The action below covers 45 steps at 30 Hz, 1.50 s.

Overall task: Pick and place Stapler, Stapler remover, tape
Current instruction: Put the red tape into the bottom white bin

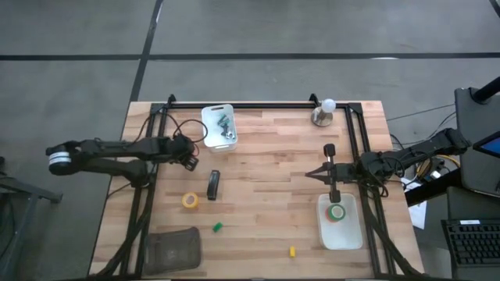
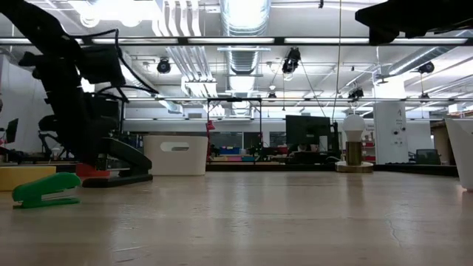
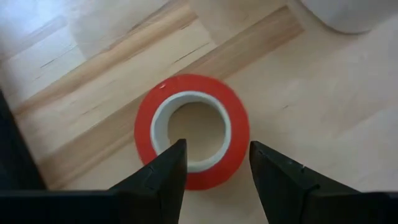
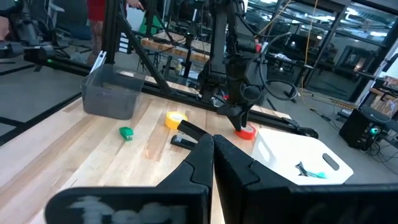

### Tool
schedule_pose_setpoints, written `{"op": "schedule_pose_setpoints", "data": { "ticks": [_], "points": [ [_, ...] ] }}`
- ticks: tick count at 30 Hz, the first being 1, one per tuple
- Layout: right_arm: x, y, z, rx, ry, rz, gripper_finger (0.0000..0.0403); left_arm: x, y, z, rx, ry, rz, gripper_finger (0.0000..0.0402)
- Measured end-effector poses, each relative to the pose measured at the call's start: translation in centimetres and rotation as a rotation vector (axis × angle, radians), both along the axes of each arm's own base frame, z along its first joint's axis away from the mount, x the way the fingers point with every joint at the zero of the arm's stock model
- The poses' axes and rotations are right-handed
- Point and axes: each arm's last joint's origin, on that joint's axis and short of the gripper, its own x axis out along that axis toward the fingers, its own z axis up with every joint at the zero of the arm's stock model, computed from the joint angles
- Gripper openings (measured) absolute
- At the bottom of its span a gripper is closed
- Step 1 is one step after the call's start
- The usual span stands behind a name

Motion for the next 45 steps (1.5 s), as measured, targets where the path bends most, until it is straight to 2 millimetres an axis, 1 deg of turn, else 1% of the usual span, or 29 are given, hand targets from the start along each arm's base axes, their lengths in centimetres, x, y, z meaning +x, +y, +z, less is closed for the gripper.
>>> {"op": "schedule_pose_setpoints", "data": {
  "ticks": [3, 6, 14, 17, 20, 22, 26, 28, 31, 33, 35, 39, 43, 45],
  "points": [
    [0.0, 0.0, 0.0, 0.002, 0.000, 0.000, 0.0008, 0.3, 0.1, -0.4, -0.001, 0.019, 0.003, 0.0172],
    [0.0, 0.0, 0.0, 0.002, 0.001, 0.000, 0.0008, 0.5, 0.2, -0.7, -0.003, 0.032, 0.007, 0.0152],
    [0.0, 0.0, 0.0, 0.002, 0.001, -0.001, 0.0008, 0.7, 0.3, -0.9, -0.014, 0.031, 0.002, 0.0046],
    [0.0, 0.0, 0.0, 0.002, 0.001, -0.001, 0.0008, 0.6, 0.2, -0.7, -0.030, 0.013, -0.005, 0.0042],
    [0.0, 0.0, 0.0, 0.002, 0.001, -0.001, 0.0008, 0.7, 0.0, 0.0, -0.072, -0.028, -0.026, 0.0042],
    [0.0, 0.0, 0.0, 0.003, 0.000, -0.001, 0.0008, 1.0, 0.0, 0.8, -0.080, -0.083, -0.033, 0.0042],
    [0.0, 0.0, 0.1, 0.006, -0.012, -0.001, 0.0008, 1.5, -0.2, 3.1, -0.073, -0.195, -0.047, 0.0058],
    [0.0, 0.0, 0.2, 0.010, -0.023, -0.001, 0.0008, 1.8, -0.4, 4.6, -0.051, -0.261, -0.071, 0.0058],
    [0.0, 0.0, 0.4, 0.035, -0.041, -0.001, 0.0008, 2.3, -1.0, 7.1, -0.025, -0.358, -0.121, 0.0046],
    [0.0, 0.0, 0.5, 0.056, -0.046, -0.002, 0.0008, 2.7, -1.6, 9.0, -0.004, -0.455, -0.161, 0.0042],
    [0.0, 0.0, 0.5, 0.065, -0.051, -0.002, 0.0008, 3.4, -2.3, 10.6, 0.026, -0.579, -0.219, 0.0042],
    [0.2, 0.1, 0.5, 0.108, -0.056, -0.004, 0.0008, 5.2, -4.2, 13.1, 0.086, -0.859, -0.366, 0.0054],
    [0.5, 0.2, 0.7, 0.170, -0.082, -0.004, 0.0008, 7.0, -6.6, 14.7, 0.162, -1.078, -0.538, 0.0055],
    [0.8, 0.2, 0.7, 0.198, -0.089, -0.005, 0.0008, 7.9, -7.8, 15.1, 0.202, -1.154, -0.606, 0.0051]
  ]
}}
